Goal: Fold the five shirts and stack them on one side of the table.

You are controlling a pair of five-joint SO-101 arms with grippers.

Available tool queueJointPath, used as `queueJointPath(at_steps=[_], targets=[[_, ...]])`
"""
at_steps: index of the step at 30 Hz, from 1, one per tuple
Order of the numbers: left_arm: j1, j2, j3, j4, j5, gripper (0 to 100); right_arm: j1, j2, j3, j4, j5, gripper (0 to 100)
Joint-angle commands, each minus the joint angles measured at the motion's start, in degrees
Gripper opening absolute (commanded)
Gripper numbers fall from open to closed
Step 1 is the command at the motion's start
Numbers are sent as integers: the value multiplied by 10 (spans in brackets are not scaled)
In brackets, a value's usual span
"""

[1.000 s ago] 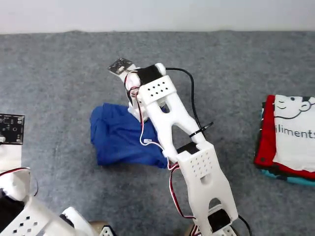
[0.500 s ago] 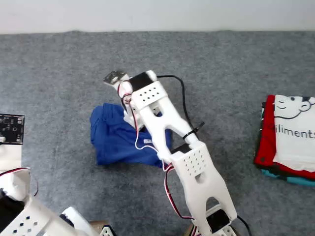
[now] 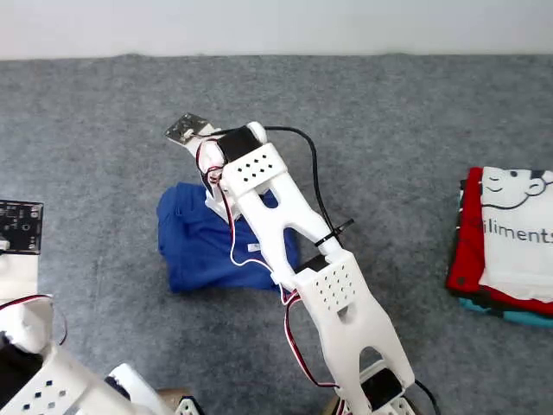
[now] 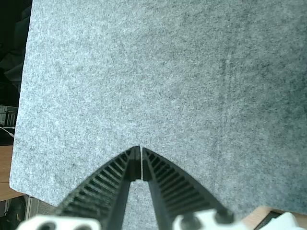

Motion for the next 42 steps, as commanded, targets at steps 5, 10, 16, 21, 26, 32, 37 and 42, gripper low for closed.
queueJointPath(at_steps=[5, 10, 16, 21, 26, 32, 37, 42], targets=[[-1, -3, 0, -15, -3, 15, -14, -73, -5, 22, -4, 208], [-1, -3, 0, -14, -3, 15, -17, -44, 10, 21, -4, 208], [-1, -3, 0, -15, -3, 15, -5, -7, 10, 16, -4, 208], [-1, -3, 0, -14, -3, 15, 5, 6, 10, 16, 0, 143], [-1, -3, 0, -14, -2, 15, 0, 7, 10, 14, 37, 7], [-1, -3, 0, -12, -2, 15, 0, -15, 10, 19, 50, 10], [-1, -3, 0, -12, -2, 15, -29, -62, 14, 22, 53, 10], [-1, -4, 0, -12, -2, 15, -79, -95, 60, 22, 53, 10]])
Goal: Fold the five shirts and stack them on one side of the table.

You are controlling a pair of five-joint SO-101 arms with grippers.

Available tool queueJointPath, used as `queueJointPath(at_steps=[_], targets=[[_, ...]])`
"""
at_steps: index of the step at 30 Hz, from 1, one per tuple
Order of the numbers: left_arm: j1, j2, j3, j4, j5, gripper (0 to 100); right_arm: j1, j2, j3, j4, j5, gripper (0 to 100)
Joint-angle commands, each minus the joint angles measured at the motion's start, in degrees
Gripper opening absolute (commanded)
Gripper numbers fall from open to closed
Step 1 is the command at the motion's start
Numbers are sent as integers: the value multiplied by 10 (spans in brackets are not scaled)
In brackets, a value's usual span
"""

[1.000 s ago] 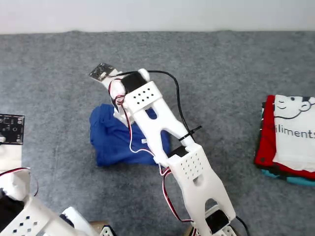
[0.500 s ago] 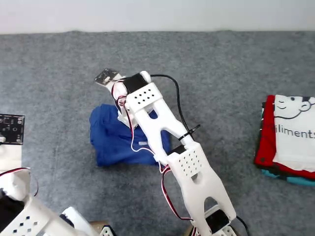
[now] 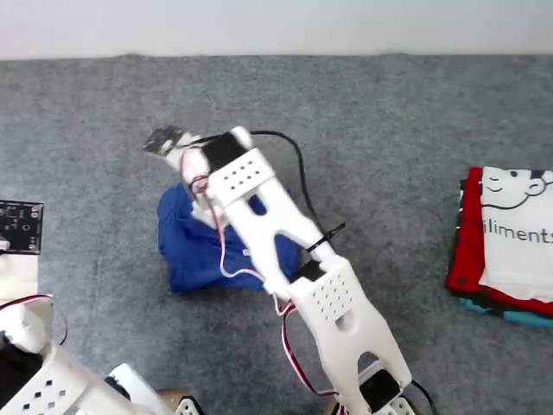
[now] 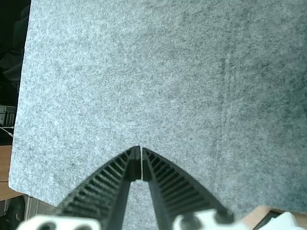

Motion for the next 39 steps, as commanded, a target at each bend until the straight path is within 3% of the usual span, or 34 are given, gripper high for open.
queueJointPath(at_steps=[1, 6, 13, 24, 30, 36, 39], targets=[[-1, -4, -2, -12, -2, 15, -33, -55, 29, 22, 5, 10], [-1, -6, -2, -11, -2, 15, -10, -60, 40, 22, 4, 23], [-1, -6, -2, -11, -2, 15, 46, -56, 39, 16, 2, 203], [-1, -6, -2, -11, -2, 15, 32, 5, 38, -15, 1, 196], [-1, -6, -2, -11, -2, 15, 7, 13, 38, -19, 4, 91], [-1, -6, -2, -11, -2, 15, 1, 14, 38, -18, 5, 83], [-1, -6, -2, -11, -2, 15, 1, 12, 38, -14, 5, 32]])
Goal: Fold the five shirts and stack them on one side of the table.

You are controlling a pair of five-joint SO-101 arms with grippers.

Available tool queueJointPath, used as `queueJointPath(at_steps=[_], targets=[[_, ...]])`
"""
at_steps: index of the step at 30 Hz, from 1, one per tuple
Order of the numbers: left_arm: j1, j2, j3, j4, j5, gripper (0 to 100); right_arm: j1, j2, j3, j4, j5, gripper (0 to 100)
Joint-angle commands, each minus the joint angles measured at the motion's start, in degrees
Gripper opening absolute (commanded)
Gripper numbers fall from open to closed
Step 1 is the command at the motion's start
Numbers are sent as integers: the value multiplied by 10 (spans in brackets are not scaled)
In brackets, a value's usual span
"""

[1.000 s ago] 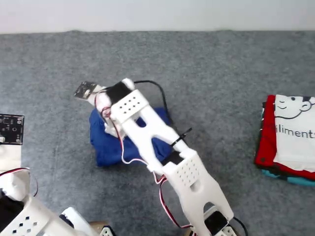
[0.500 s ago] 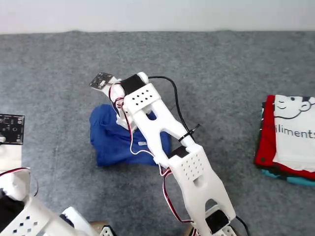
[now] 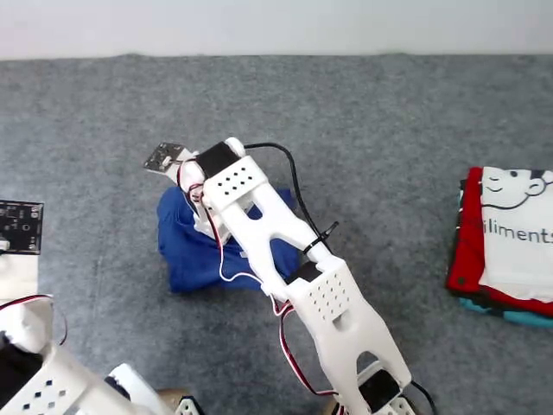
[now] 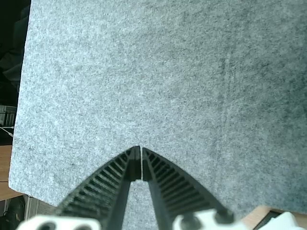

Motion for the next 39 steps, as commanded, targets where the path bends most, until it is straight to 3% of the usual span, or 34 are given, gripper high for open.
queueJointPath(at_steps=[1, 11, 26, 28, 34, 39], targets=[[-1, -6, 0, -11, -2, 15, -5, -8, -5, 7, 5, 17], [-1, -7, 19, -12, -2, 15, -58, -38, -4, 37, 32, 11], [-4, -7, 17, -14, -4, 15, -209, -186, 108, 37, 5, 15], [-4, -7, 17, -14, -4, 15, -212, -186, 109, 37, 4, 40], [-2, -7, 17, -12, -4, 15, -177, -202, 100, 37, -41, 260], [-2, -7, 17, -11, -4, 15, -107, -243, 101, 39, -19, 199]])
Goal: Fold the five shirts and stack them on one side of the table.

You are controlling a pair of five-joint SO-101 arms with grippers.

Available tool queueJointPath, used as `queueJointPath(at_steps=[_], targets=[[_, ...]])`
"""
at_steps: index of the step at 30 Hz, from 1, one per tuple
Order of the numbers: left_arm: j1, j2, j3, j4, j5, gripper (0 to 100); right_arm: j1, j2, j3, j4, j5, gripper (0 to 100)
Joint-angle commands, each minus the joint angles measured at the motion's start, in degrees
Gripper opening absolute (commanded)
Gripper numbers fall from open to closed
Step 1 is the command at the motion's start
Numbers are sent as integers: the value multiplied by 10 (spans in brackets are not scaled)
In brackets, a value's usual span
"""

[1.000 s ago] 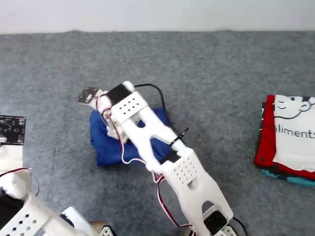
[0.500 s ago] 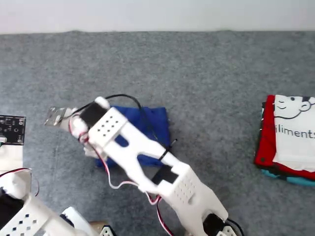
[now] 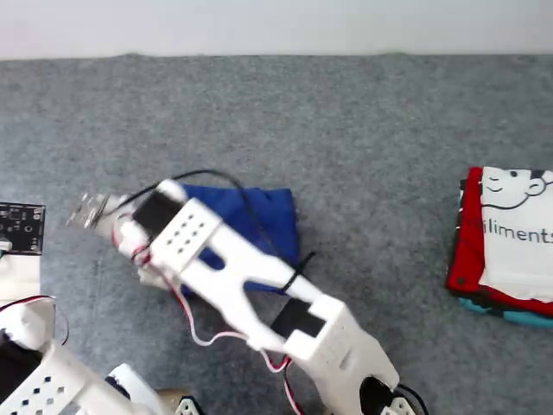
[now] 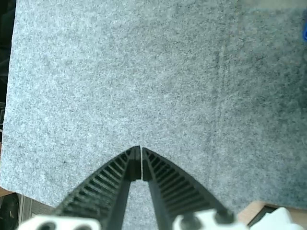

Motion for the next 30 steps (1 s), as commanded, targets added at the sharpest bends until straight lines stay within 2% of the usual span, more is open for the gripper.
queueJointPath(at_steps=[1, 5, 15, 20, 25, 30], targets=[[-2, -7, -6, -11, -4, 15, 64, -63, -10, 24, 20, 161], [-2, -7, -6, -11, -2, 15, 112, -90, 33, 24, 54, 6], [-2, -7, -4, -11, -1, 15, 189, -166, 333, 16, 57, 9], [-2, -7, 0, -11, -1, 15, 200, -129, 428, -75, 57, 9], [-2, -6, 0, -11, -1, 15, 198, -69, 387, -113, 57, 9], [-1, -4, 0, -14, -1, 15, 186, -57, 220, 7, 57, 9]])
